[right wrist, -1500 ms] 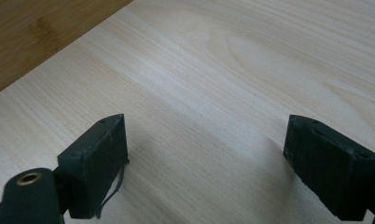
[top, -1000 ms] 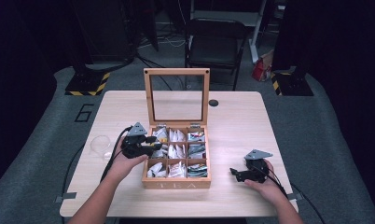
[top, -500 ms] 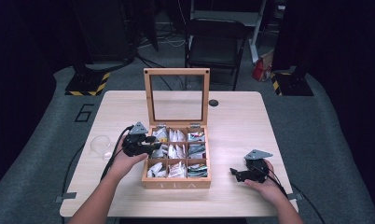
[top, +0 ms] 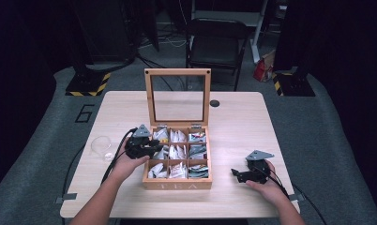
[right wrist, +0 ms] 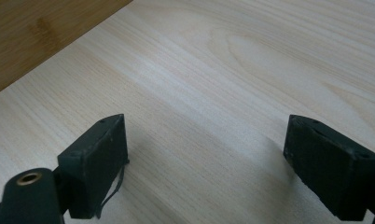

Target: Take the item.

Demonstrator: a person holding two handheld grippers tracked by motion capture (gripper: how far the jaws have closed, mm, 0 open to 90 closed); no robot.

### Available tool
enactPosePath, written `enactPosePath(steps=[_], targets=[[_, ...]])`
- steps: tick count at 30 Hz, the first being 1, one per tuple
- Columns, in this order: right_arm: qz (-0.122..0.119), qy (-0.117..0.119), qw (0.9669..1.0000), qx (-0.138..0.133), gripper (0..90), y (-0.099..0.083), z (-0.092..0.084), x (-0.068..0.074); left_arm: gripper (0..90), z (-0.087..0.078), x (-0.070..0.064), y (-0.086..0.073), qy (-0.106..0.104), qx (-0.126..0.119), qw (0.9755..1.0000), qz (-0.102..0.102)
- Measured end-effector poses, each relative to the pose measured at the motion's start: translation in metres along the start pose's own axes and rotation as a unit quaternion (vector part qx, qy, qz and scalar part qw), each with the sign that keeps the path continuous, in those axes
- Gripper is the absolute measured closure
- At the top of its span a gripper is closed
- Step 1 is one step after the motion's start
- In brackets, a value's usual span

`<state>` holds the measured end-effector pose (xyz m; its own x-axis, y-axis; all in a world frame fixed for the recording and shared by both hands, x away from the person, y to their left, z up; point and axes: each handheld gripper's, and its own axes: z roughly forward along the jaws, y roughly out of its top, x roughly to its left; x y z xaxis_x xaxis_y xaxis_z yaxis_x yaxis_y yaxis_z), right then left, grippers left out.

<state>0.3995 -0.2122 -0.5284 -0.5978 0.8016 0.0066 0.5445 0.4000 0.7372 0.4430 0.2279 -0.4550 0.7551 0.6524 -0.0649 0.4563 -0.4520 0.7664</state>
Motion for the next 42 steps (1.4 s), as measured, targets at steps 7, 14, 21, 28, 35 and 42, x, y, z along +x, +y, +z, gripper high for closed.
enactPosePath(steps=[7,14,21,28,35,42], targets=[[0.0,0.0,1.0,0.0,12.9,0.0,0.0,0.0,79.6,-0.006,0.0,0.001,-0.006,-0.009,0.9999,-0.002],[0.0,0.0,1.0,0.0,12.9,0.0,0.0,0.0,88.8,-0.011,-0.004,0.002,-0.014,-0.016,0.9998,-0.003],[0.0,0.0,1.0,0.0,12.9,0.0,0.0,0.0,90.0,-0.016,-0.004,0.003,-0.018,-0.018,0.9997,-0.001],[0.0,0.0,1.0,0.0,12.9,0.0,0.0,0.0,90.0,-0.026,-0.008,0.005,-0.012,-0.027,0.9995,0.012],[0.0,0.0,1.0,0.0,12.9,0.0,0.0,0.0,90.0,-0.035,-0.007,0.006,-0.008,-0.042,0.9991,0.003],[0.001,0.0,1.0,0.0,12.9,0.0,0.0,0.0,90.0,-0.044,-0.006,0.009,-0.007,-0.057,0.9983,0.0]])
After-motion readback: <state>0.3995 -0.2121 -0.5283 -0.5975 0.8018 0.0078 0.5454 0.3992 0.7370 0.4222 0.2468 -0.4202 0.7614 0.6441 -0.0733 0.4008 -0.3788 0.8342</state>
